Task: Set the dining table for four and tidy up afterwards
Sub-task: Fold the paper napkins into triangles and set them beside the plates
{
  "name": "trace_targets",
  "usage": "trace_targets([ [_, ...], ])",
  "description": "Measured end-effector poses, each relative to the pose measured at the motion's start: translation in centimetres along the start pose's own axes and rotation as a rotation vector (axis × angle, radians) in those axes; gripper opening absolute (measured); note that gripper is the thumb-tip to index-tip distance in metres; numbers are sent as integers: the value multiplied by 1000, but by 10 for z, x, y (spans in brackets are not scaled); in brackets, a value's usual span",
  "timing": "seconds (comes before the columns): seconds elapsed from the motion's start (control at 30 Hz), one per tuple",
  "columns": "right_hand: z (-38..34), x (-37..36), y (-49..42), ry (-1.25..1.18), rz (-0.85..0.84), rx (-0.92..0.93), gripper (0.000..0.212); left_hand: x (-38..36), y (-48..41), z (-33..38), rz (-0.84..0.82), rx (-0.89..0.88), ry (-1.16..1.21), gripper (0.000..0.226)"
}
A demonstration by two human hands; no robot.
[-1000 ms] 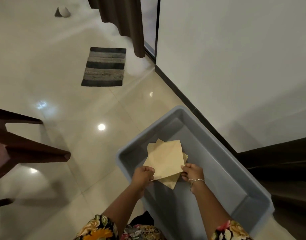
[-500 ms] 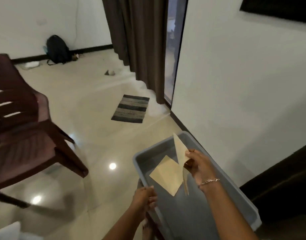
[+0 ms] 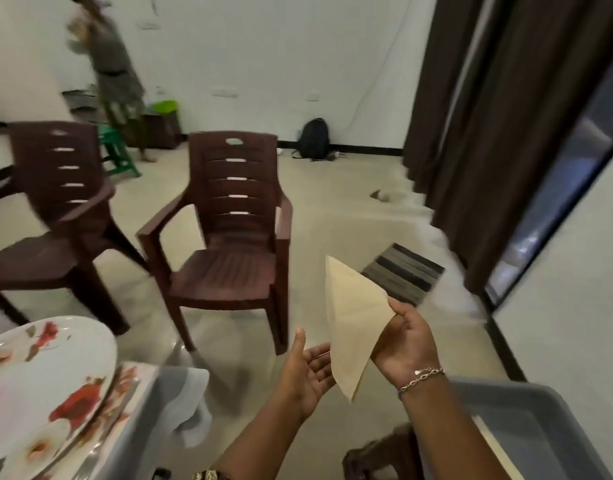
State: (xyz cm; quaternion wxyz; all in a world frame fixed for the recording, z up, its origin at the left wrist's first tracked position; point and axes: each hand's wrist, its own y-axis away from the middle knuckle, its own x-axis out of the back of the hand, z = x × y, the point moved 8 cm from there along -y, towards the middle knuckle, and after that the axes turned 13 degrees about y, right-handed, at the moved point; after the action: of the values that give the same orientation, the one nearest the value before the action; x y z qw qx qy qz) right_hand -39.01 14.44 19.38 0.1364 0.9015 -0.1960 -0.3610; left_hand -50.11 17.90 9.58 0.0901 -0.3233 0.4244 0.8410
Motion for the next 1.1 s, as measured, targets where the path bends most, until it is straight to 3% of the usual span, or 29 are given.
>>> trace_targets([
  [0.1,21,-58,-53,-26,-88,-79,15,25,-18,66,47,-82,87,52],
  [0.23,55,-138,-122,-50,-248,-190,44,60,-44,150,125,-176,190,47],
  [0.43,96,-238,-198,-22,-404,-307,35,103,-66,252,89,-297,520,49],
  [0.53,118,-273,-228,73,-437,-395,19,122,-70,290,104,-401,556,47],
  [0.73,137,-325,-304,347,-572,-508,12,154,-77,361,188,-577,745,23],
  [0.93,136,-381,-392,639,-665,-490,40,161,-87,427,343,-772,713,9],
  [1.1,149,-432,-431,841,-775,-407,17,186,-77,455,494,-916,721,11],
])
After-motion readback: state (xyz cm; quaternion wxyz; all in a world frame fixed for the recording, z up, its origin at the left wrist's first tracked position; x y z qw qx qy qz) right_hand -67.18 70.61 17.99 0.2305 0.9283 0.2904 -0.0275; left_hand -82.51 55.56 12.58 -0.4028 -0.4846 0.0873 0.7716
